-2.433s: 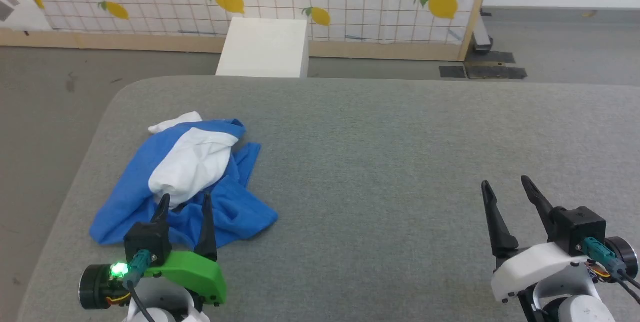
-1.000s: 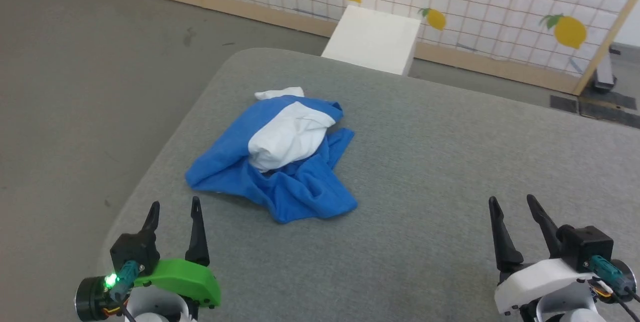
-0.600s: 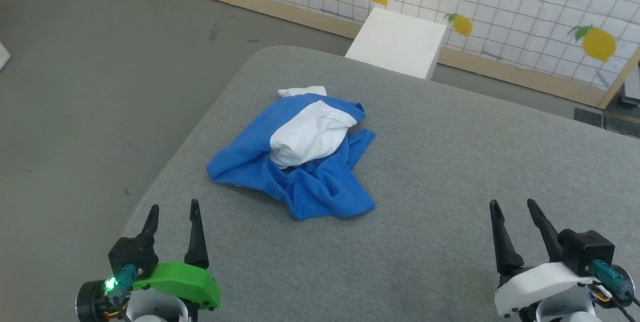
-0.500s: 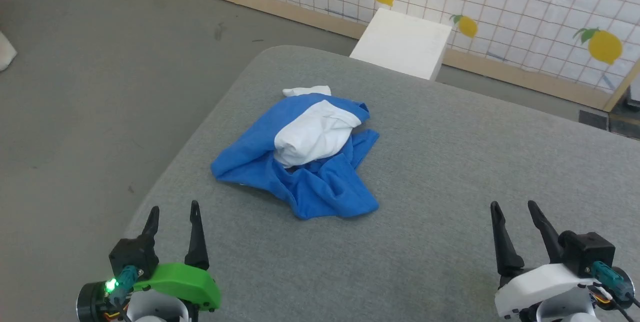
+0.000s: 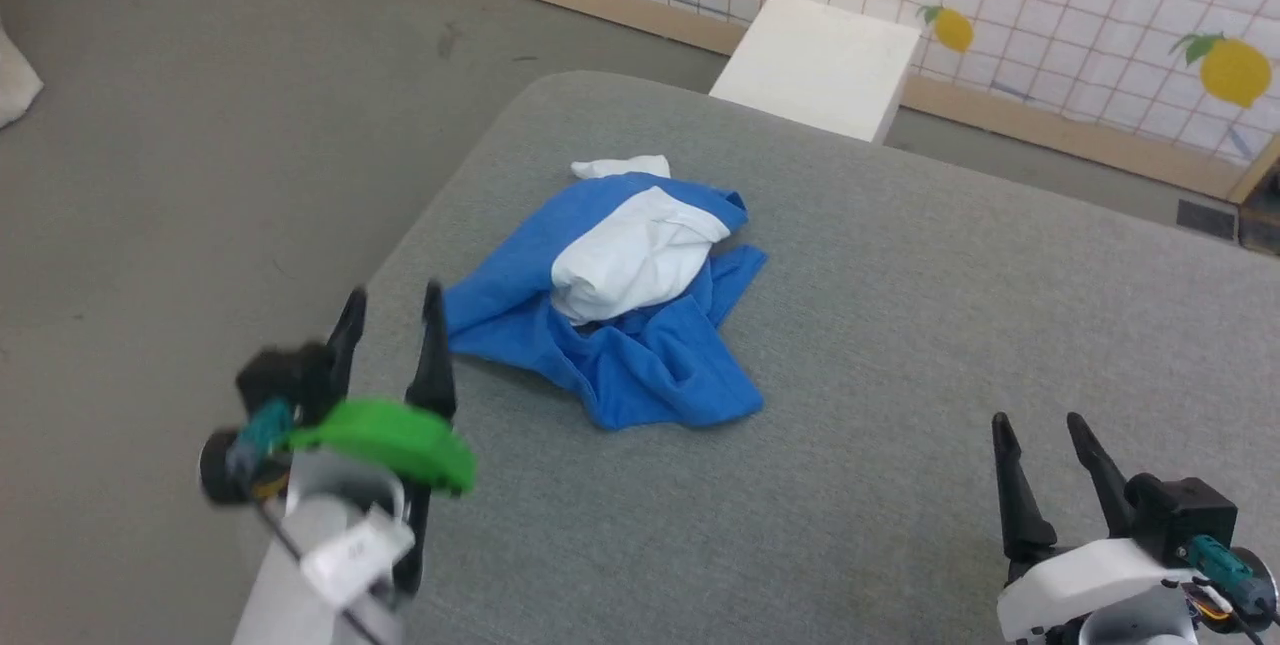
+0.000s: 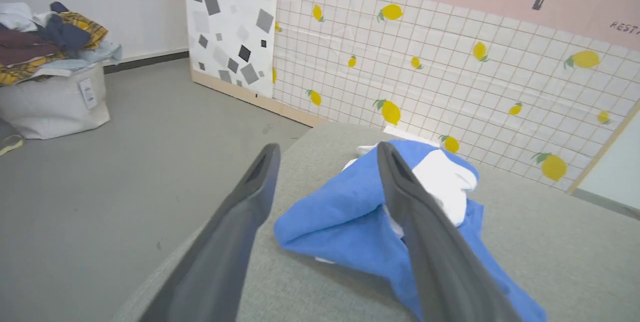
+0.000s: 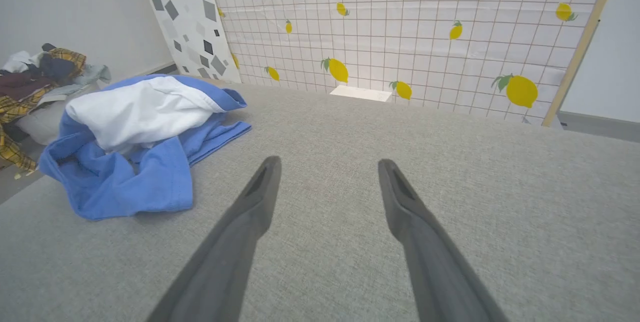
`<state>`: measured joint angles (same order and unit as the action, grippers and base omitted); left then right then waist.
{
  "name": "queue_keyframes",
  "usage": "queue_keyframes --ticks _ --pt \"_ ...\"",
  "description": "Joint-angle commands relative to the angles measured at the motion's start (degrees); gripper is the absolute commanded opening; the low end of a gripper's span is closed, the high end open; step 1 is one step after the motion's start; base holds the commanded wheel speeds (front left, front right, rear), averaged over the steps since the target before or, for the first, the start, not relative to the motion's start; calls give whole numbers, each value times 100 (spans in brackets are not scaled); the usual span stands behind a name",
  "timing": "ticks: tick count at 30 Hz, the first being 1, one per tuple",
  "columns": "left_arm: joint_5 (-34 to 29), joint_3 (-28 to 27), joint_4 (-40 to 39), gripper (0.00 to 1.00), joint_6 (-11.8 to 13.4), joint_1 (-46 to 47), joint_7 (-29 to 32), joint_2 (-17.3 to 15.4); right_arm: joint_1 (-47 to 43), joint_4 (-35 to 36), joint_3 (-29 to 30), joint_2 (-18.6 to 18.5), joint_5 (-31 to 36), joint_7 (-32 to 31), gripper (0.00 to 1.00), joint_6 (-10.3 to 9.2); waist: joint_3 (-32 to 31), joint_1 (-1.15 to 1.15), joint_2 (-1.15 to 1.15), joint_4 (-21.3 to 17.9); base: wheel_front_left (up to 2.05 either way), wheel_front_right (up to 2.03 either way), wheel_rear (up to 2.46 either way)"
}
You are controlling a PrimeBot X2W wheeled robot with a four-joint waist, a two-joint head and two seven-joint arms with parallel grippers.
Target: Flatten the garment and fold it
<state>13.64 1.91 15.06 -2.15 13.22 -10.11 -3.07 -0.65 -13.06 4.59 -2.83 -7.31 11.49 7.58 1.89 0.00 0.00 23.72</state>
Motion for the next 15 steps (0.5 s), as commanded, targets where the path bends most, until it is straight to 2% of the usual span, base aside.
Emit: queue_keyframes --ticks 1,5,6,8,12,15 --pt "145 40 229 100 -85 407 107 4 24 -34 38 -4 60 47 100 -7 146 0 0 -155 0 0 0" --pt "453 80 1061 100 -237 1391 751 -94 84 51 142 -4 221 -10 100 -7 401 0 0 -412 0 0 0" --pt "636 99 1563 100 -293 1880 1294 -172 106 128 193 -4 291 -60 100 -7 547 0 0 -569 0 0 0" --pt "823 118 2062 100 -328 2340 1950 -230 102 224 244 -4 368 -112 100 -8 693 0 0 -697 0 0 0" --pt "1083 233 2961 100 -341 3074 3391 -280 33 420 378 -4 496 -220 100 -8 969 0 0 -890 0 0 0" --pt "1129 416 3422 100 -365 3414 4223 -303 -44 565 495 -5 535 -276 100 -8 1128 0 0 -962 0 0 0"
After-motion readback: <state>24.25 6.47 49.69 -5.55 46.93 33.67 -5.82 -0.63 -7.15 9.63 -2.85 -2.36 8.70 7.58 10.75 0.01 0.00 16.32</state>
